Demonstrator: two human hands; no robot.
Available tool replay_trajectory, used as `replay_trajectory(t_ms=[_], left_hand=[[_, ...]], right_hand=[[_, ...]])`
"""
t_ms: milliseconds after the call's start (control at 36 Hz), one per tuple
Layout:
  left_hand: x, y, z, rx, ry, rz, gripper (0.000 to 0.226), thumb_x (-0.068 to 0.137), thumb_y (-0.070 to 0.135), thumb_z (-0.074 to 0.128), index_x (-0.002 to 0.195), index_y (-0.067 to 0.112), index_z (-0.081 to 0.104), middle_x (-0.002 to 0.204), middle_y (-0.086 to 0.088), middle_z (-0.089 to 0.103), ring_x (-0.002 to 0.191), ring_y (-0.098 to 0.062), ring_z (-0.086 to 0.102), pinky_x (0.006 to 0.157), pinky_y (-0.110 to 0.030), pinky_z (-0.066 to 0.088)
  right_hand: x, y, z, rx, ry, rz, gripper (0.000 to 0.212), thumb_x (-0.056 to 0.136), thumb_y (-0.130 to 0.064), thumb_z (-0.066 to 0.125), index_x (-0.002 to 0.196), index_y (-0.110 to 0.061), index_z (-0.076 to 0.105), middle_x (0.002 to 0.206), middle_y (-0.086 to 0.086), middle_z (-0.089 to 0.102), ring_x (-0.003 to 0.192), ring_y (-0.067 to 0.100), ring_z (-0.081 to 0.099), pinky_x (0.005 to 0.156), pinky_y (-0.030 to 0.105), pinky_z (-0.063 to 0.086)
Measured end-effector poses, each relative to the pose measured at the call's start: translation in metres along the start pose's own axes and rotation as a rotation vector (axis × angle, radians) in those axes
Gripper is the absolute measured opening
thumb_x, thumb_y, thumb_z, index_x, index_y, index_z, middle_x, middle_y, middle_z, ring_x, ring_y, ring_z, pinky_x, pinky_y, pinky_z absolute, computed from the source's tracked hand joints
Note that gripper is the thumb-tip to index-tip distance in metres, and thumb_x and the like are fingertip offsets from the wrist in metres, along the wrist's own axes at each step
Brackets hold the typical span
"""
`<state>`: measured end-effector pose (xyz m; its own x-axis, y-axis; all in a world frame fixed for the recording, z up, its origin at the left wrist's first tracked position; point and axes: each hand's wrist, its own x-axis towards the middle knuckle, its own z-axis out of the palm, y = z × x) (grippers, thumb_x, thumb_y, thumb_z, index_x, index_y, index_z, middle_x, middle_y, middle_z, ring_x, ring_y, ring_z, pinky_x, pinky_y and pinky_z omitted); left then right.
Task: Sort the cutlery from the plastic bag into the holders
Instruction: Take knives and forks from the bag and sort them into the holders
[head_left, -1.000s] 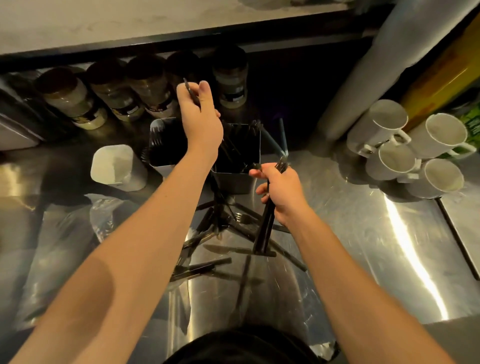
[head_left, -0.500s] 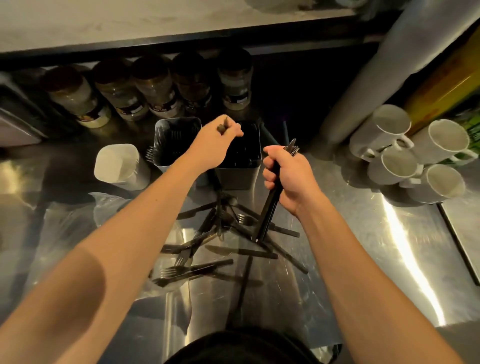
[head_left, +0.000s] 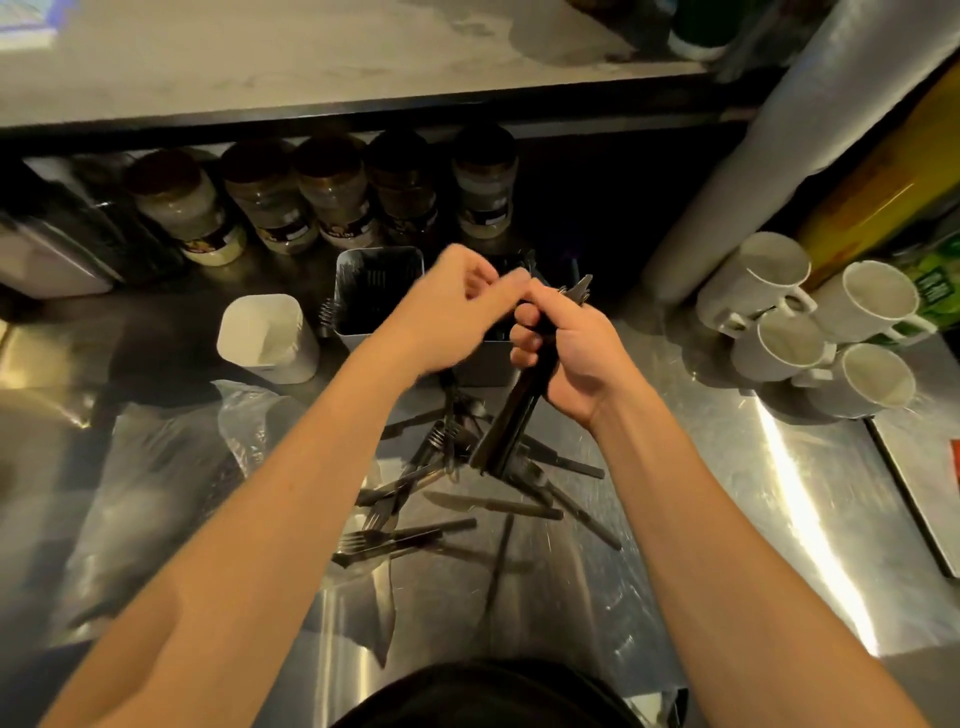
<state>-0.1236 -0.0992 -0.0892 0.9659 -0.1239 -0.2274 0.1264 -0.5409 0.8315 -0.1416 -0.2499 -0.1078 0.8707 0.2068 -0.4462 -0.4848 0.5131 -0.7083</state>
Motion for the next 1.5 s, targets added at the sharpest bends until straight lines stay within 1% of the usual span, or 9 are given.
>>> replay_trajectory(t_ms=[111, 250, 556, 750, 1000, 1167, 1278, 1417, 1500], left_hand=[[-0.044, 0.001, 0.017, 0.144, -0.312, -0.003, 0.072, 0.096, 0.053, 0.054, 0.153, 0.036, 0.013, 0.116, 0.015, 0.058, 0.084, -0.008, 0.068, 0.075, -0.024, 0.053], [-0.06, -0.012, 0.023, -0.175, -0.066, -0.065, 0.043, 0.106, 0.033, 0.042, 0.148, 0.029, 0.032, 0.059, 0.013, 0.063, 0.049, -0.008, 0.056, 0.048, -0.017, 0.042], [-0.074, -0.019, 0.017, -0.266, 0.086, -0.111, 0.037, 0.108, 0.036, 0.036, 0.143, 0.028, 0.041, 0.087, -0.003, 0.067, 0.049, -0.009, 0.058, 0.043, -0.023, 0.047], [-0.054, -0.015, 0.023, -0.113, 0.207, 0.001, 0.045, 0.105, 0.038, 0.042, 0.148, 0.026, 0.038, 0.124, 0.009, 0.055, 0.107, -0.004, 0.053, 0.085, -0.016, 0.041], [-0.013, 0.003, 0.027, -0.429, 0.445, 0.121, 0.021, 0.104, 0.021, 0.049, 0.104, 0.027, 0.07, 0.097, 0.001, 0.065, 0.068, -0.012, 0.06, 0.061, -0.027, 0.052], [0.021, 0.009, -0.002, -0.433, 0.715, 0.258, 0.015, 0.099, 0.021, 0.058, 0.103, 0.028, 0.07, 0.094, 0.011, 0.068, 0.085, -0.001, 0.063, 0.069, -0.027, 0.054], [0.048, -0.007, -0.002, -0.212, 0.678, 0.287, 0.012, 0.096, 0.024, 0.062, 0.103, 0.031, 0.07, 0.097, 0.009, 0.067, 0.086, -0.003, 0.063, 0.077, -0.027, 0.055], [0.066, -0.038, 0.012, 0.193, 0.211, 0.053, 0.04, 0.09, 0.026, 0.072, 0.127, 0.022, 0.061, 0.113, 0.006, 0.06, 0.103, -0.005, 0.051, 0.1, -0.027, 0.046], [0.049, -0.037, 0.014, 0.196, 0.357, 0.059, 0.045, 0.092, 0.039, 0.066, 0.132, 0.025, 0.054, 0.117, 0.007, 0.052, 0.112, -0.013, 0.043, 0.097, -0.028, 0.041]], right_hand=[[0.0, -0.001, 0.008, -0.052, 0.051, 0.004, 0.037, 0.095, -0.039, 0.066, 0.071, -0.013, 0.053, 0.062, 0.0, 0.046, 0.052, 0.014, 0.048, 0.051, 0.027, 0.047], [-0.002, 0.004, 0.022, 0.008, -0.007, 0.059, 0.036, 0.096, -0.041, 0.062, 0.079, -0.01, 0.054, 0.067, 0.005, 0.052, 0.058, 0.018, 0.052, 0.064, 0.037, 0.045], [-0.012, 0.019, 0.046, 0.055, 0.069, -0.004, 0.015, 0.105, -0.008, 0.045, 0.098, -0.003, 0.057, 0.084, 0.012, 0.061, 0.078, 0.024, 0.061, 0.084, 0.045, 0.052], [-0.011, 0.026, 0.034, -0.101, 0.07, -0.052, 0.015, 0.102, -0.004, 0.05, 0.108, -0.006, 0.064, 0.103, 0.017, 0.073, 0.101, 0.032, 0.071, 0.098, 0.05, 0.054], [0.002, 0.021, 0.016, 0.169, 0.25, -0.016, 0.012, 0.103, 0.0, 0.046, 0.102, 0.0, 0.058, 0.085, 0.011, 0.062, 0.076, 0.02, 0.064, 0.083, 0.037, 0.057], [0.015, 0.013, -0.011, 0.192, 0.381, -0.027, 0.011, 0.103, 0.0, 0.046, 0.098, 0.0, 0.055, 0.083, 0.009, 0.057, 0.07, 0.017, 0.06, 0.096, 0.041, 0.056], [0.017, 0.01, -0.018, 0.218, 0.337, -0.042, 0.008, 0.103, 0.0, 0.047, 0.101, -0.003, 0.054, 0.086, 0.009, 0.056, 0.073, 0.016, 0.059, 0.095, 0.042, 0.057], [0.015, 0.01, -0.015, 0.137, 0.249, -0.06, 0.009, 0.103, 0.0, 0.049, 0.1, -0.005, 0.056, 0.09, 0.01, 0.059, 0.072, 0.017, 0.062, 0.079, 0.036, 0.06], [0.014, 0.01, -0.014, 0.093, 0.175, -0.068, 0.009, 0.101, 0.0, 0.052, 0.103, -0.006, 0.057, 0.096, 0.012, 0.062, 0.076, 0.019, 0.065, 0.08, 0.037, 0.058]])
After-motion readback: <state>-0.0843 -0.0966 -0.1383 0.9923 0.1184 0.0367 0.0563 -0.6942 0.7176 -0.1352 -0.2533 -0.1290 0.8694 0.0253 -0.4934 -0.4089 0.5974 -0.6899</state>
